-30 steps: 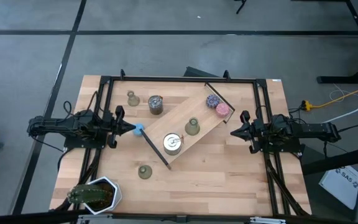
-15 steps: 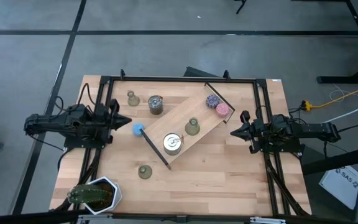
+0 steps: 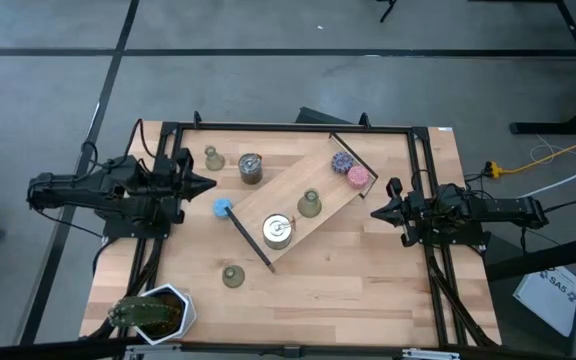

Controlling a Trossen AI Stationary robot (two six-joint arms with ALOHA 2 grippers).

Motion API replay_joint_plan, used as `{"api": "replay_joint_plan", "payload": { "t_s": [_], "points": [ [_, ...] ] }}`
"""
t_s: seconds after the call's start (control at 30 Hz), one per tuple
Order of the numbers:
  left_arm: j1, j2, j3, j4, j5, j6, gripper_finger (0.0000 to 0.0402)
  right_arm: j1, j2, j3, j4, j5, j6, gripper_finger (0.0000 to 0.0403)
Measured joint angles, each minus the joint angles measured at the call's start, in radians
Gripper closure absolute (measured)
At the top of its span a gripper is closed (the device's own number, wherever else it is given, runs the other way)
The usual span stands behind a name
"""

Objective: Pick & Place candle stick holders
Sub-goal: Put the silver scented candle on the shelf aligned with the other silver scented candle

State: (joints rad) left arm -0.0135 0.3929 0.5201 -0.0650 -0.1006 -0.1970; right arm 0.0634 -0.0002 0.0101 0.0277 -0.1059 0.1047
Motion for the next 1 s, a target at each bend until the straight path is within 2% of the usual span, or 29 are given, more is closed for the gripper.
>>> {"api": "replay_joint_plan", "payload": {
  "t_s": [0.43,0.67,1.0],
  "points": [
    [0.0,0.157,0.094,-0.002,-0.011,0.0,0.0401,0.0,0.0,0.0,0.0,0.0,0.0,0.0393],
    [0.002,0.173,0.123,0.001,-0.01,-0.012,0.0401,0.0,0.0,0.0,0.0,0.0,0.0,0.0393],
    [0.002,0.173,0.123,-0.036,0.055,-0.018,0.04,0.0,0.0,0.0,0.0,0.0,0.0,0.0393]
  ]
}}
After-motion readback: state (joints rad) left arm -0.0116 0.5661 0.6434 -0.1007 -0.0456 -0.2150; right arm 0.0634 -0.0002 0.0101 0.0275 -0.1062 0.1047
